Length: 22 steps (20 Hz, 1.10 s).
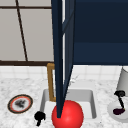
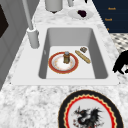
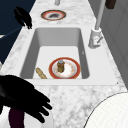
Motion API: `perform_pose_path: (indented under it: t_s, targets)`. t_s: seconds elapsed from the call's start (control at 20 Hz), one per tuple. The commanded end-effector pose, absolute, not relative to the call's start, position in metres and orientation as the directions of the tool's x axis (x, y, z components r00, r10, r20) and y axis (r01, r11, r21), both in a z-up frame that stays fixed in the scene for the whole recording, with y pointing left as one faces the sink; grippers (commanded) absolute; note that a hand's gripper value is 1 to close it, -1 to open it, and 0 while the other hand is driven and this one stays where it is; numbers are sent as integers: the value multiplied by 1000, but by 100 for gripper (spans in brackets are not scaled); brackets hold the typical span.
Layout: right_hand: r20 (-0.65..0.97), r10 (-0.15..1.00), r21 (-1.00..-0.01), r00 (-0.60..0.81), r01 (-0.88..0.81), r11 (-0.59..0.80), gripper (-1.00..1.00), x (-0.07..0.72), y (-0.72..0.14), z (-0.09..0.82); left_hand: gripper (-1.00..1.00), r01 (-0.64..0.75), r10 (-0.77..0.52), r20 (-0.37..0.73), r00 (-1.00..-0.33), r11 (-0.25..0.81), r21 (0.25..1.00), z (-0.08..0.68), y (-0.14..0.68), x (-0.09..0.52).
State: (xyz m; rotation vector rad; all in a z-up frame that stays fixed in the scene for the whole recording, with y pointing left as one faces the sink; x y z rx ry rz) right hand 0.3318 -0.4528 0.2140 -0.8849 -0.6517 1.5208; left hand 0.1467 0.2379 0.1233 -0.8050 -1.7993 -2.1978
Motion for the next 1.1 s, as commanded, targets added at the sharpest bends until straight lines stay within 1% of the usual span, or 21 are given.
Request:
perform_pose_path:
  t_s: [0.0, 0.45, 1.05]
  targets:
    - [-166, 986, -816, -11, -560, -144, -100, 332, -422, 214, 0, 470, 189, 517, -835, -246, 848, 123, 238, 147]
    - [-159, 987, -817, -15, -560, -140, -100, 317, -371, 208, 0, 470, 189, 517, -835, -246, 848, 123, 238, 147]
    - [-175, 985, -891, -3, -425, -159, -100, 254, -319, 204, 0, 470, 189, 517, -835, -246, 848, 123, 238, 147]
